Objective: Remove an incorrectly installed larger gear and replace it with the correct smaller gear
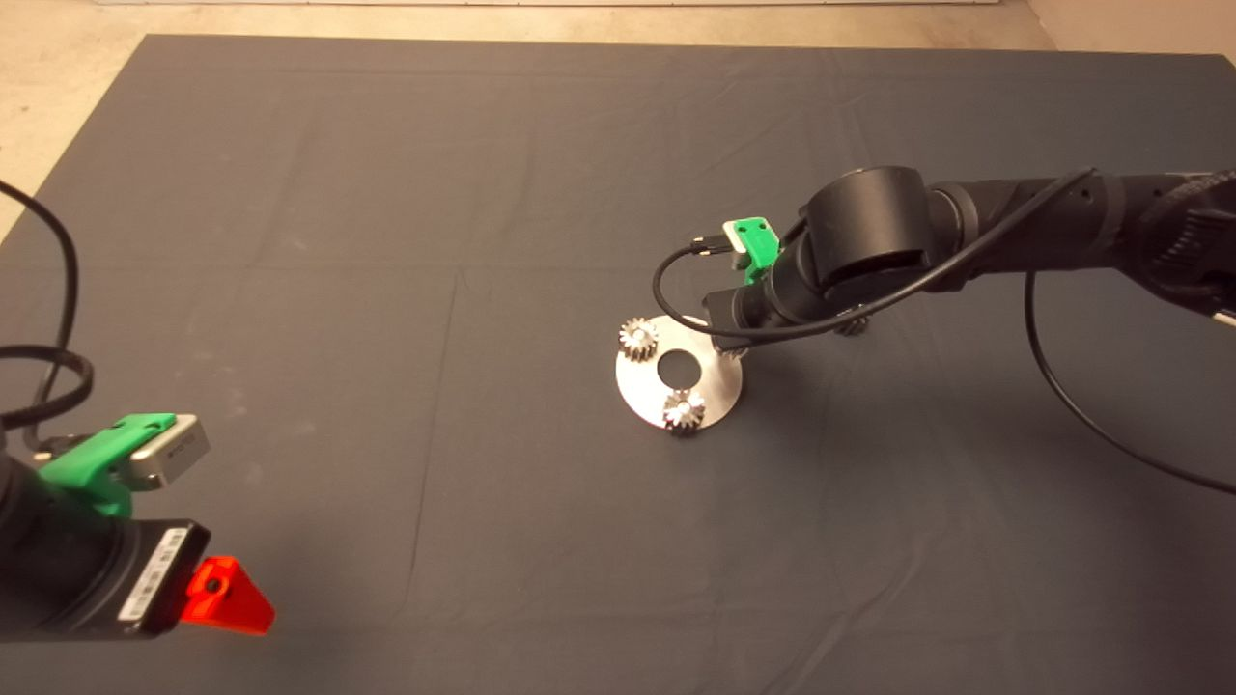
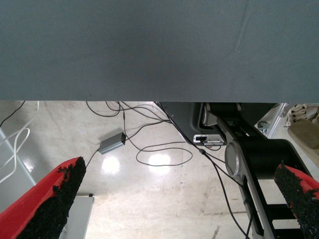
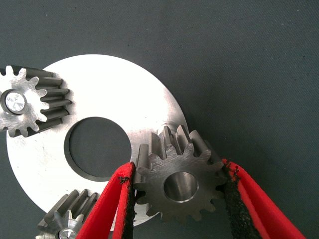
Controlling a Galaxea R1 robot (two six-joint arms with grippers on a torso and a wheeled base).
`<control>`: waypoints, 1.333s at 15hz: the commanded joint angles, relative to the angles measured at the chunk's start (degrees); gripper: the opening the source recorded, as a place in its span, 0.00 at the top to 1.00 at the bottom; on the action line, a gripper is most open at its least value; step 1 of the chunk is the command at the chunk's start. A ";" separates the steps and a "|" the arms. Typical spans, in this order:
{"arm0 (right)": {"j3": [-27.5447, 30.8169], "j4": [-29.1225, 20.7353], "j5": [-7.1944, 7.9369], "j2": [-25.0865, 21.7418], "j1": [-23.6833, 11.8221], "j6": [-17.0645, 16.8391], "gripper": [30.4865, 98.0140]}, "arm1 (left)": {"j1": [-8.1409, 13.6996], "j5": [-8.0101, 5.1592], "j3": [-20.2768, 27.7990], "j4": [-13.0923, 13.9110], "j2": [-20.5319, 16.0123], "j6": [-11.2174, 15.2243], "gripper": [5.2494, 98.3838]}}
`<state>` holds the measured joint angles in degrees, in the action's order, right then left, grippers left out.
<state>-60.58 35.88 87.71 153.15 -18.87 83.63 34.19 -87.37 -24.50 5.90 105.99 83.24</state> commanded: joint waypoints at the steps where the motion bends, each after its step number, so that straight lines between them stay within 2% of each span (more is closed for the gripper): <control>1: -1.21 2.97 6.30 -0.17 -1.40 -0.31 0.87 | 0.53 -7.63 0.17 -1.85 -0.99 -0.27 0.00; 6: -4.26 2.88 5.89 0.62 -1.26 -0.58 0.87 | 0.54 -7.63 0.17 -1.86 -1.08 -0.27 0.00; 14: -4.45 2.88 5.89 3.34 -1.26 -0.75 0.87 | 0.53 -7.63 0.00 -1.86 -0.99 -0.45 0.00; 20: -4.36 2.88 6.07 2.69 0.01 -0.75 0.87 | 0.53 -7.63 0.00 -1.86 -0.95 -0.98 0.00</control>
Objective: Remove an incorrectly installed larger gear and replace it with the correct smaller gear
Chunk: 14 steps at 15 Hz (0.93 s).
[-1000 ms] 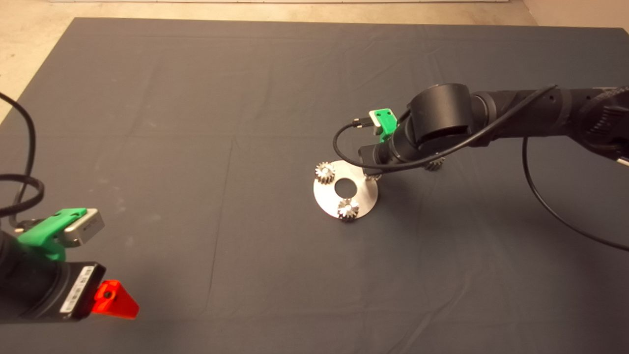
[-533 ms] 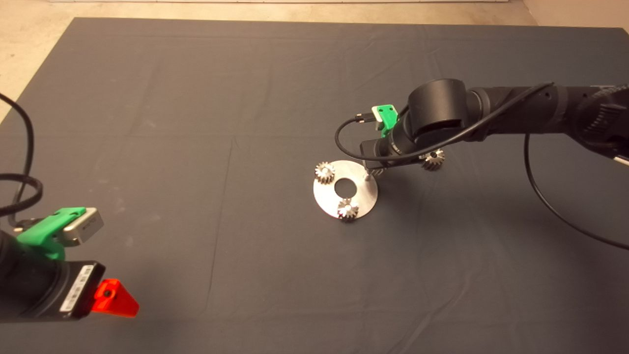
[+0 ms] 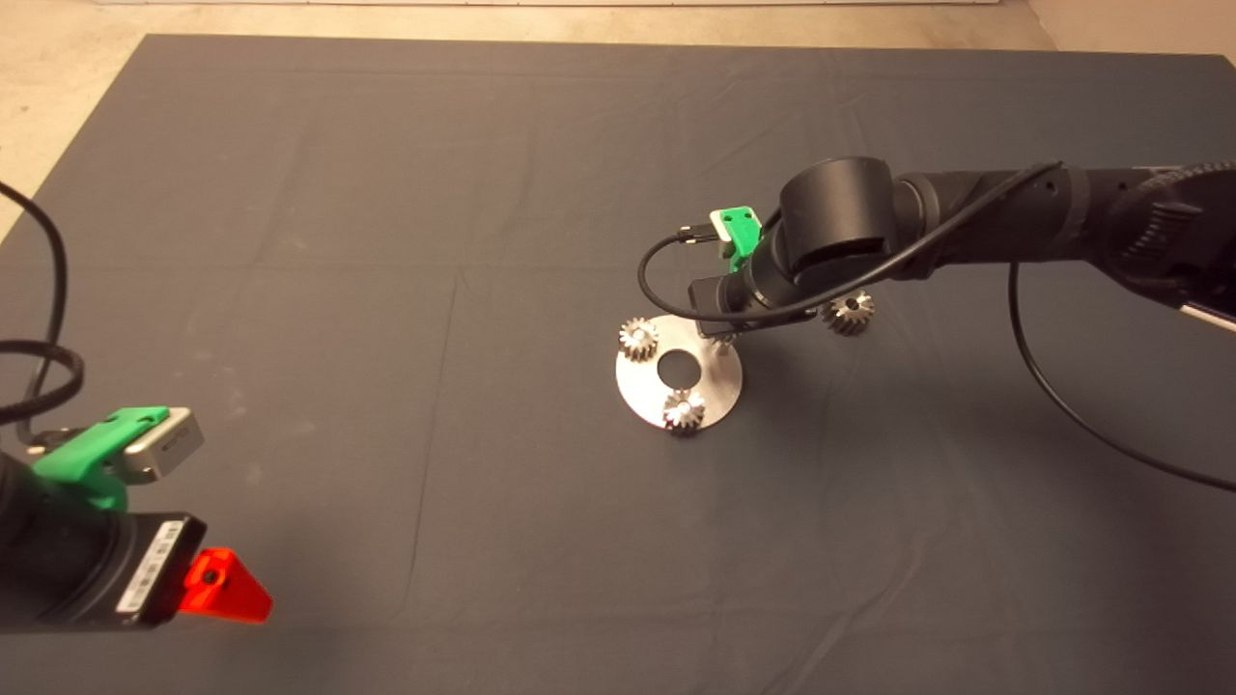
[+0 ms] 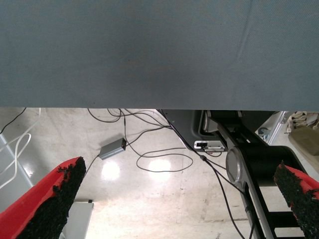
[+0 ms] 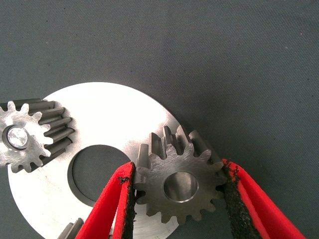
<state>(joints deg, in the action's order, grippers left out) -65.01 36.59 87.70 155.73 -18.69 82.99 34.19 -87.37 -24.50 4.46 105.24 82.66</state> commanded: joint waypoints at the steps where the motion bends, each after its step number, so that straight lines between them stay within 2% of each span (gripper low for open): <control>1: 0.08 2.17 6.17 0.08 0.25 -0.10 0.87 | 0.53 -7.63 0.10 -0.42 -0.25 -0.31 0.00; 5: 0.34 2.26 6.17 0.06 1.52 -0.02 0.87 | 0.53 -7.63 0.35 -0.40 -0.27 -0.31 0.00; 14: 1.83 2.17 6.61 0.06 0.85 0.50 0.87 | 0.44 -7.63 -0.09 -0.33 -0.25 -0.31 0.00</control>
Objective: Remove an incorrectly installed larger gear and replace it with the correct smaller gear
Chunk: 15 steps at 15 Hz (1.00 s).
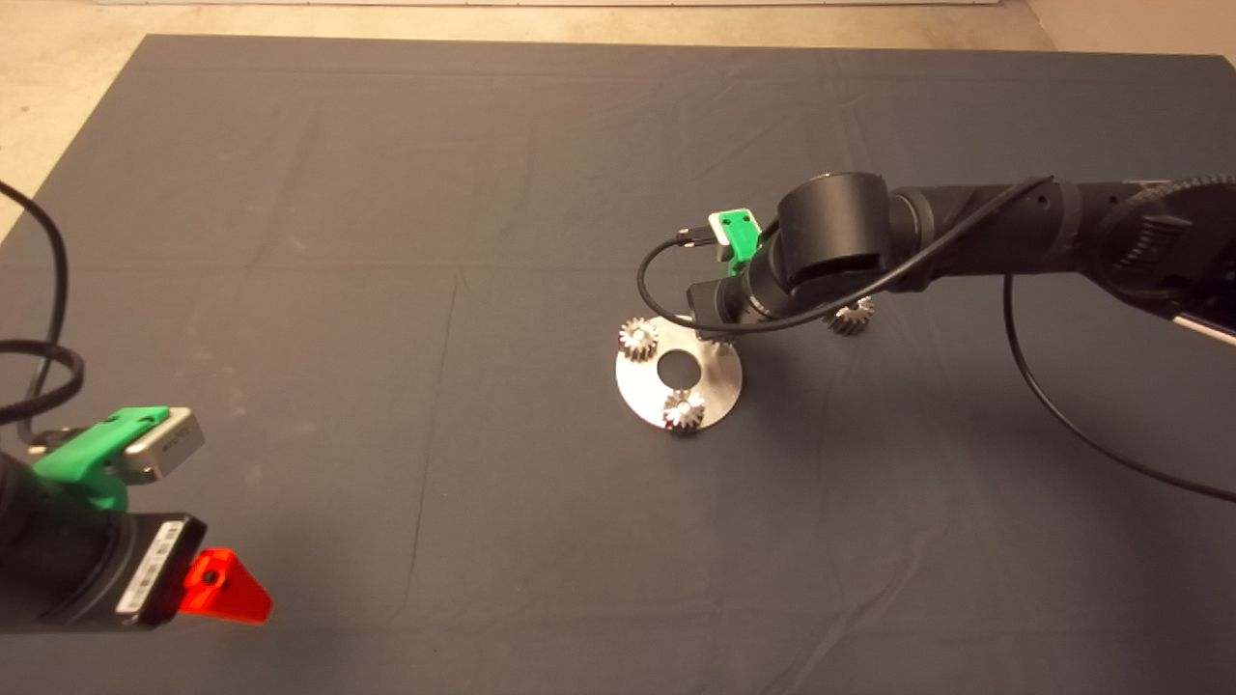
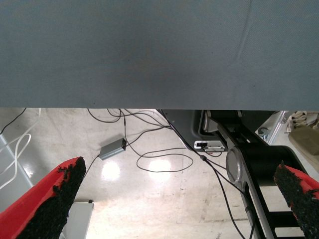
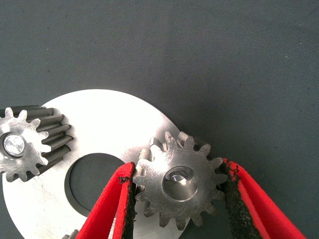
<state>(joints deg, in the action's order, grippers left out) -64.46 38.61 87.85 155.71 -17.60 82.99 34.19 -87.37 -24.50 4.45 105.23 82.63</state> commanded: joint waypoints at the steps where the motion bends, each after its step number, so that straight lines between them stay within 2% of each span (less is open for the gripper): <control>1: 1.29 0.15 6.46 0.00 -0.24 0.50 0.87 | 0.47 -7.63 -0.09 -0.41 -0.24 -0.36 0.00; 9: 1.20 -0.11 6.72 -0.27 -0.33 0.50 0.87 | 0.44 -7.63 -0.18 -0.33 -0.24 -0.36 0.00; 15: 1.19 -0.20 6.99 -0.53 -2.17 0.33 0.87 | 0.44 -7.63 -0.27 -0.33 -0.24 -0.36 0.00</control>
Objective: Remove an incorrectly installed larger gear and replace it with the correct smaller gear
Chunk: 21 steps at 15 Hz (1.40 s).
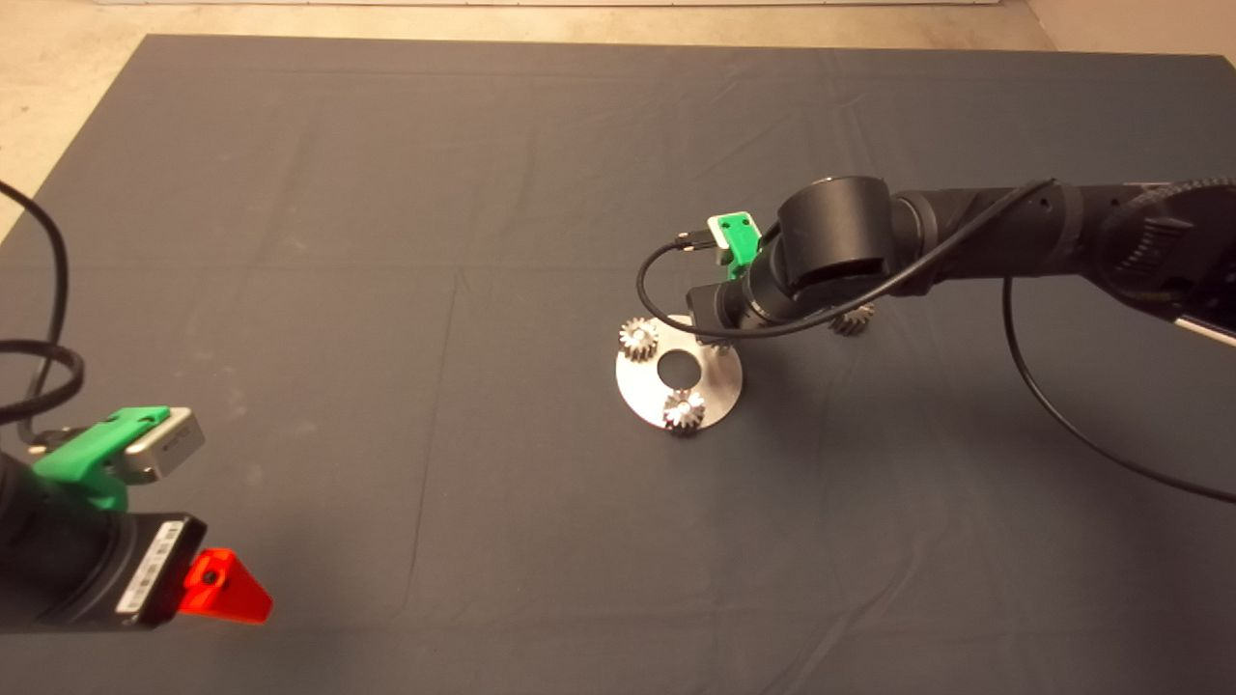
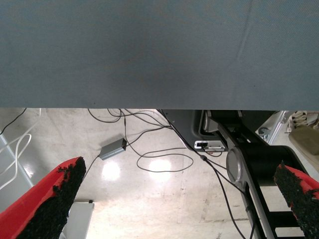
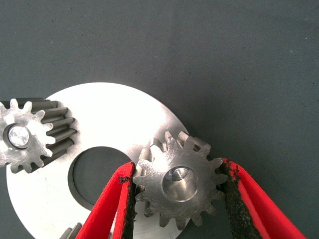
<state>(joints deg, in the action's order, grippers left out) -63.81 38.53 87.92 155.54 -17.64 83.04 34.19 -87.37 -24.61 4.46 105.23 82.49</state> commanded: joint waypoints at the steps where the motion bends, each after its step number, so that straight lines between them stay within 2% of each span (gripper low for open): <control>1: 0.63 -0.13 6.96 -0.67 -2.31 0.45 0.87 | 0.44 -7.63 -0.16 -0.36 -0.24 -0.23 0.00; 8: 3.88 -0.30 7.08 -3.26 -2.31 0.54 0.87 | 0.44 -7.63 -0.11 -0.33 -0.24 -0.23 0.00; 21: 3.88 -0.04 7.08 -2.38 -1.59 0.54 0.87 | 0.44 -7.63 -0.15 -0.33 -0.24 -0.23 0.00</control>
<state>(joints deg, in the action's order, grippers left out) -60.90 38.29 87.71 153.00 -17.94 83.21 34.19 -87.37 -24.66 4.44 105.23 82.47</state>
